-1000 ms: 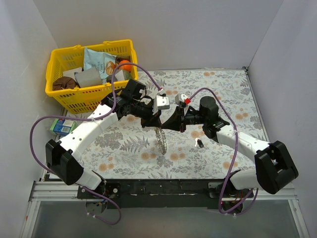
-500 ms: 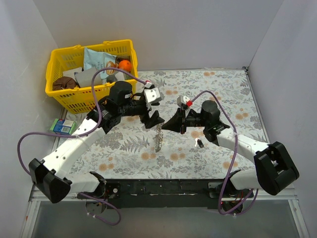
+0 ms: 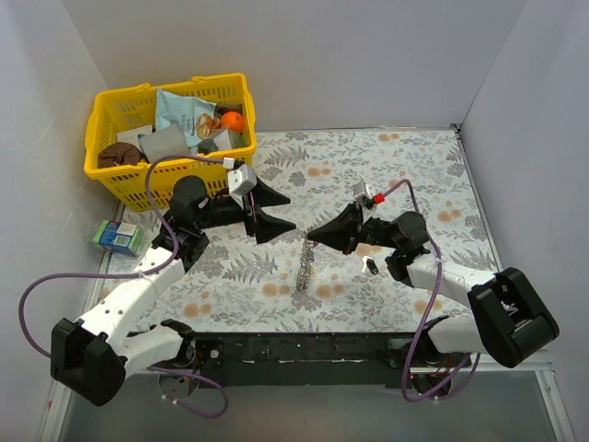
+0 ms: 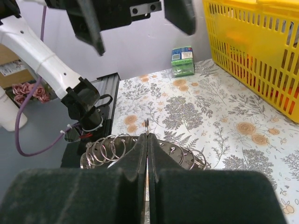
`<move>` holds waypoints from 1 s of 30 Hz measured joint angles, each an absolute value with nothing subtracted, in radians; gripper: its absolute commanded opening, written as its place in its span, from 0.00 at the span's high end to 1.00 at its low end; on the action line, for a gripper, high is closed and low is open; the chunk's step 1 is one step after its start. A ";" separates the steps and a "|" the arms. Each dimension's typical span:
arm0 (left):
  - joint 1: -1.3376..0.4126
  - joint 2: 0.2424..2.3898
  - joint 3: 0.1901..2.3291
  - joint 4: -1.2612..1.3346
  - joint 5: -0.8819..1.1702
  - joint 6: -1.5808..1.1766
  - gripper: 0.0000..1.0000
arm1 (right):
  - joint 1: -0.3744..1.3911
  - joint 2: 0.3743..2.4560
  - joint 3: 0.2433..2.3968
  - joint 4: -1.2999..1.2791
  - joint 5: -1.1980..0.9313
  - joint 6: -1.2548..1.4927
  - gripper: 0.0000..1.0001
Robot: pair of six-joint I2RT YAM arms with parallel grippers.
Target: Put the keys on the keyring
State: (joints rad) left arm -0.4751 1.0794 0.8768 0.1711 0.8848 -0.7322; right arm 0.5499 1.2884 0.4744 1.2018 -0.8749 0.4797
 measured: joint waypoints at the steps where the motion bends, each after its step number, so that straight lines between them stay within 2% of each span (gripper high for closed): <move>1: -0.472 1.073 0.855 0.217 0.912 -0.758 0.37 | 0.548 1.290 0.474 1.213 -0.872 0.503 0.99; 13: -0.468 1.110 0.711 0.696 1.094 -1.000 0.53 | 0.522 1.291 0.474 1.259 -0.820 0.654 0.99; 19: -0.468 1.159 0.712 0.770 1.105 -1.041 0.61 | 0.516 1.291 0.474 1.260 -0.806 0.694 0.99; 30: -0.468 1.248 0.712 0.838 1.096 -1.097 0.63 | 0.516 1.291 0.474 1.260 -0.806 0.711 0.99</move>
State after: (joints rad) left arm -0.4683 1.2484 0.7116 0.8383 1.0958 -1.0969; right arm 0.5163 1.2907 0.4744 1.2598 -0.8062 0.7113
